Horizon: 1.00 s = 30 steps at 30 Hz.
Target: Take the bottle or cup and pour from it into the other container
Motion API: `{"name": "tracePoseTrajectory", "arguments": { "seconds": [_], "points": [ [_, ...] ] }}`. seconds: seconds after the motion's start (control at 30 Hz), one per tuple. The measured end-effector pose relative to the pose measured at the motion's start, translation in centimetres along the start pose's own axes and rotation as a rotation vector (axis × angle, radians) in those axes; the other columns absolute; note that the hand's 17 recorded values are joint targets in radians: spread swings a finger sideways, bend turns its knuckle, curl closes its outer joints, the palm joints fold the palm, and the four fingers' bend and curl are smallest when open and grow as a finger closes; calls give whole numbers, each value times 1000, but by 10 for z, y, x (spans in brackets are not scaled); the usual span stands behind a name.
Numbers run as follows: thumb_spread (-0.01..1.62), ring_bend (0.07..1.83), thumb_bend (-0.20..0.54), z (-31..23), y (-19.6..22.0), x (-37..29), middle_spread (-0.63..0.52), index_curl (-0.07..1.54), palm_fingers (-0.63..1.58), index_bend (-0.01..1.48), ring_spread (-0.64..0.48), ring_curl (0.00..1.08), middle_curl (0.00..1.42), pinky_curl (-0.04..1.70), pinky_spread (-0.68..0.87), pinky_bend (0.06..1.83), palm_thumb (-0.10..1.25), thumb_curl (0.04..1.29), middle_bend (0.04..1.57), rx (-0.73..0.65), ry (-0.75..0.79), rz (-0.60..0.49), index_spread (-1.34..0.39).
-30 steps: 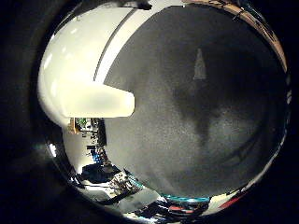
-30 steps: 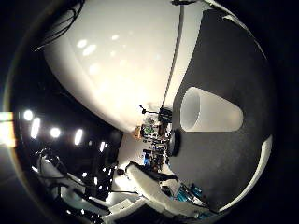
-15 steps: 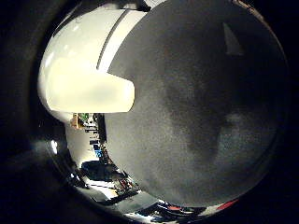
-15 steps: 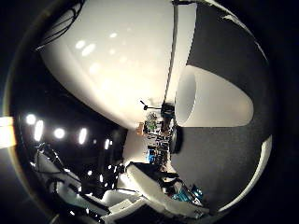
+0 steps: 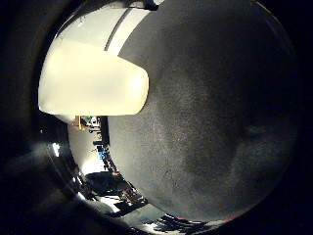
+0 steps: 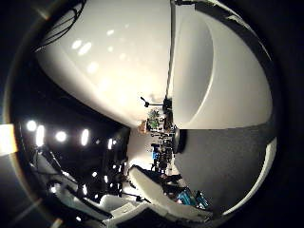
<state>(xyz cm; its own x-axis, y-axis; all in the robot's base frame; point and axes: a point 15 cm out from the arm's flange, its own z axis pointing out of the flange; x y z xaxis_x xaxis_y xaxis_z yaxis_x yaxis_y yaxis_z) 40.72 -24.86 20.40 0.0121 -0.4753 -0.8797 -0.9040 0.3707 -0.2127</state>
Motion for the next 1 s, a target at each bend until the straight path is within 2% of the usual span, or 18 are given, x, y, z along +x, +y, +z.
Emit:
{"name": "tracePoseTrajectory", "arguments": {
  "seconds": [0.33,0.53,0.7,0.73,0.8,0.93,1.0],
  "points": [
    [951,589,-25,23,8,-17,159,234,99,147,203,250,338,242,472,794,375,297,317,-42,-16,-17,-188],
    [995,724,-19,34,11,-20,82,259,272,162,103,270,351,208,409,736,458,305,373,-60,-17,-29,-136],
    [1028,840,-15,36,11,-21,8,288,443,176,-19,297,394,169,227,709,543,318,498,-67,-16,-32,-152],
    [1038,884,-18,36,12,-21,-21,298,510,185,-55,312,415,155,151,705,561,323,552,-68,-18,-31,-162],
    [1044,937,-14,36,11,-21,-56,310,607,184,-97,331,443,144,41,738,597,336,613,-68,-17,-32,-186],
    [1054,1037,-14,36,11,-21,-129,369,808,212,-180,396,520,166,-284,891,677,378,716,-68,-18,-31,-260],
    [1053,1058,-11,36,12,-22,-148,408,870,246,-194,421,552,182,-369,935,714,399,747,-70,-21,-29,-289]
  ]
}}
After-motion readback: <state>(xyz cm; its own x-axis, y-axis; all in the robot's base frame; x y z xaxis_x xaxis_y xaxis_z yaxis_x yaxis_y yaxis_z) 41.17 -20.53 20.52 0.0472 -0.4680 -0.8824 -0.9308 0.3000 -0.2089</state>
